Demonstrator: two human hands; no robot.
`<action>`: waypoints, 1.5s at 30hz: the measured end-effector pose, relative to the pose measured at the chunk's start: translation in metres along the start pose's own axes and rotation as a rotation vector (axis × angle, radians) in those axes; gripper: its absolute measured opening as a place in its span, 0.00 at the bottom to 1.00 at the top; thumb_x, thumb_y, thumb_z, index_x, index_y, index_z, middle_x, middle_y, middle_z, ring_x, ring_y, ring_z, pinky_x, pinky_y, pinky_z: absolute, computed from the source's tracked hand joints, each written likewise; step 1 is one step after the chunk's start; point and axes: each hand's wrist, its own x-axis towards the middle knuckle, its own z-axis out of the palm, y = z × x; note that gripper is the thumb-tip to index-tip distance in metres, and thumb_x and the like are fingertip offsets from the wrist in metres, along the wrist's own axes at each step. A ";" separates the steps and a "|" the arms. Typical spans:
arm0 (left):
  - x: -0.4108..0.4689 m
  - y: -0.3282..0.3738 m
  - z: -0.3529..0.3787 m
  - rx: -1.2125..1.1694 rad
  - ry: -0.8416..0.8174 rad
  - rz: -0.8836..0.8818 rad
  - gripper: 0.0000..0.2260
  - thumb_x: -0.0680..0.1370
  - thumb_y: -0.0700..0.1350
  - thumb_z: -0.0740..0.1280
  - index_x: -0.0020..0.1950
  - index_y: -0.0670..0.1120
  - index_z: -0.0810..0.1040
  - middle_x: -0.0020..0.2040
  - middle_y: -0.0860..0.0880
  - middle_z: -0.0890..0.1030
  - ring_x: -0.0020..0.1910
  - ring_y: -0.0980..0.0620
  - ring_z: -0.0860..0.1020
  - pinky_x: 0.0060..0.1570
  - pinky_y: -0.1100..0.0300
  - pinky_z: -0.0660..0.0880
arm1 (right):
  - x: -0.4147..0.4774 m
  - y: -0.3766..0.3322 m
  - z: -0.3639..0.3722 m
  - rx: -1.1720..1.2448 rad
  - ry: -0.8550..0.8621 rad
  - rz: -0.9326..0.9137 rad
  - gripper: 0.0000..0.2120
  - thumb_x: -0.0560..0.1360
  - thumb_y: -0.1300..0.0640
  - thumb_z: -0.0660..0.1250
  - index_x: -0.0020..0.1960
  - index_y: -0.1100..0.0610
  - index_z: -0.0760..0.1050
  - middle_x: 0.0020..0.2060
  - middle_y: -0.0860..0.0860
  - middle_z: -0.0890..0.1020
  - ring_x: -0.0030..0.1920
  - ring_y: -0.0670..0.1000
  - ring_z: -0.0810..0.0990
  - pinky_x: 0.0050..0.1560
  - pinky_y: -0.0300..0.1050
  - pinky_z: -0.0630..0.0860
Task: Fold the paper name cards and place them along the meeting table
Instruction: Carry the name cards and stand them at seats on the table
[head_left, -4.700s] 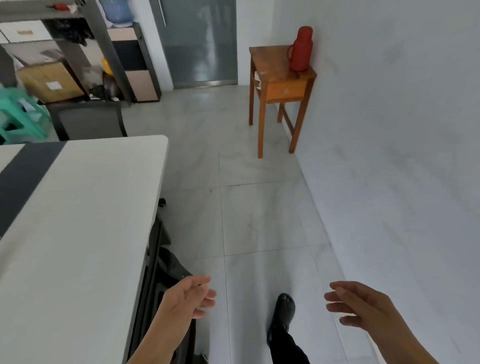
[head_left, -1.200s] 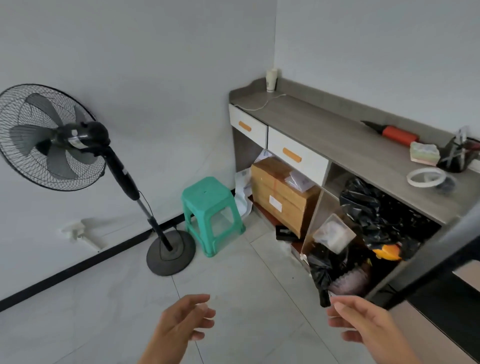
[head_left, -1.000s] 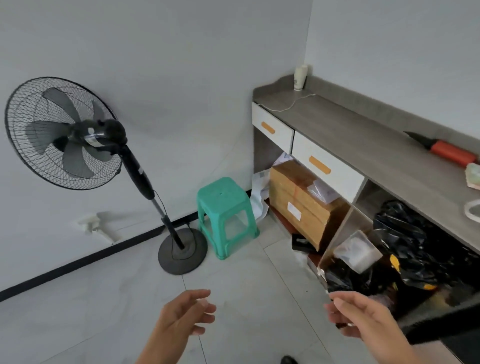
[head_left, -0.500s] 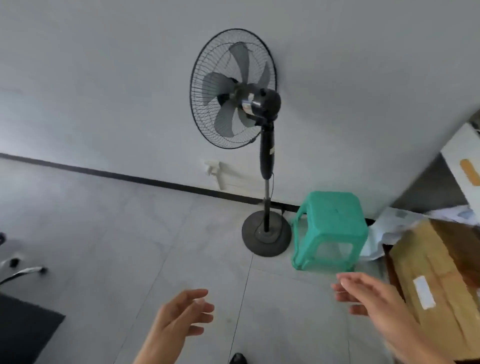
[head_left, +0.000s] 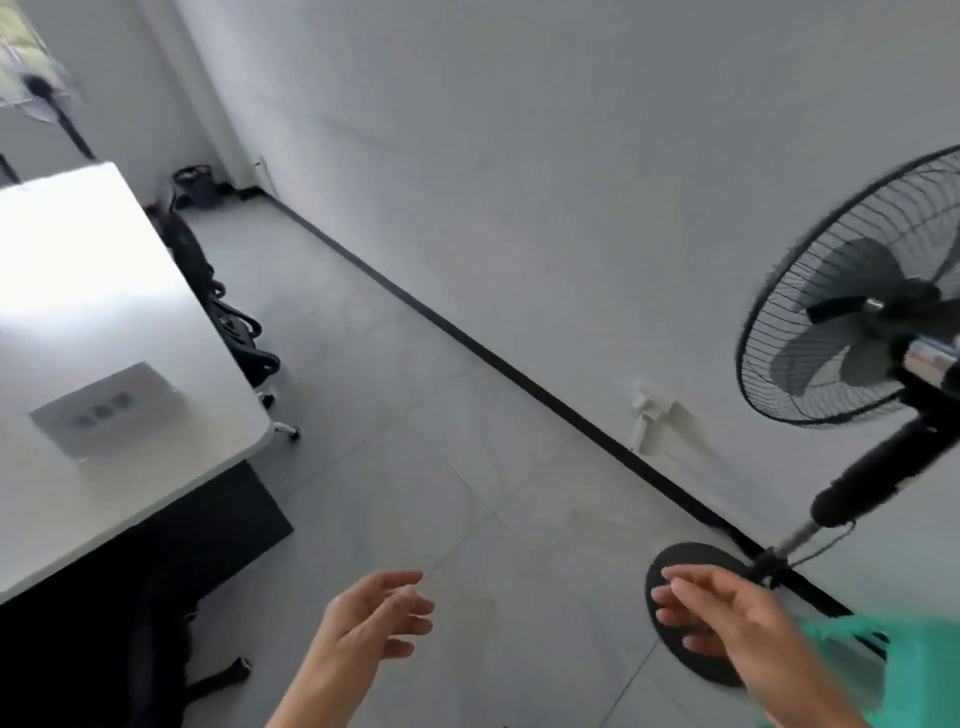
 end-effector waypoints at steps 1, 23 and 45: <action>0.009 0.004 -0.014 -0.013 0.034 -0.003 0.08 0.78 0.42 0.67 0.54 0.40 0.80 0.45 0.39 0.85 0.45 0.41 0.83 0.41 0.54 0.77 | 0.014 -0.013 0.015 -0.020 -0.031 -0.013 0.05 0.76 0.60 0.67 0.49 0.58 0.81 0.43 0.55 0.87 0.43 0.55 0.86 0.42 0.49 0.77; 0.217 0.060 -0.241 -0.279 0.688 -0.148 0.08 0.76 0.43 0.68 0.53 0.42 0.80 0.43 0.40 0.86 0.43 0.40 0.83 0.40 0.54 0.76 | 0.336 -0.230 0.390 -0.395 -0.694 -0.156 0.06 0.76 0.59 0.67 0.51 0.58 0.81 0.40 0.53 0.87 0.41 0.52 0.86 0.41 0.46 0.77; 0.383 -0.007 -0.599 -0.218 0.912 -0.323 0.22 0.78 0.49 0.65 0.71 0.47 0.67 0.59 0.45 0.76 0.56 0.46 0.77 0.55 0.46 0.77 | 0.391 -0.227 0.847 -1.075 -0.945 -0.476 0.28 0.68 0.46 0.73 0.66 0.49 0.71 0.59 0.48 0.79 0.59 0.49 0.78 0.57 0.45 0.75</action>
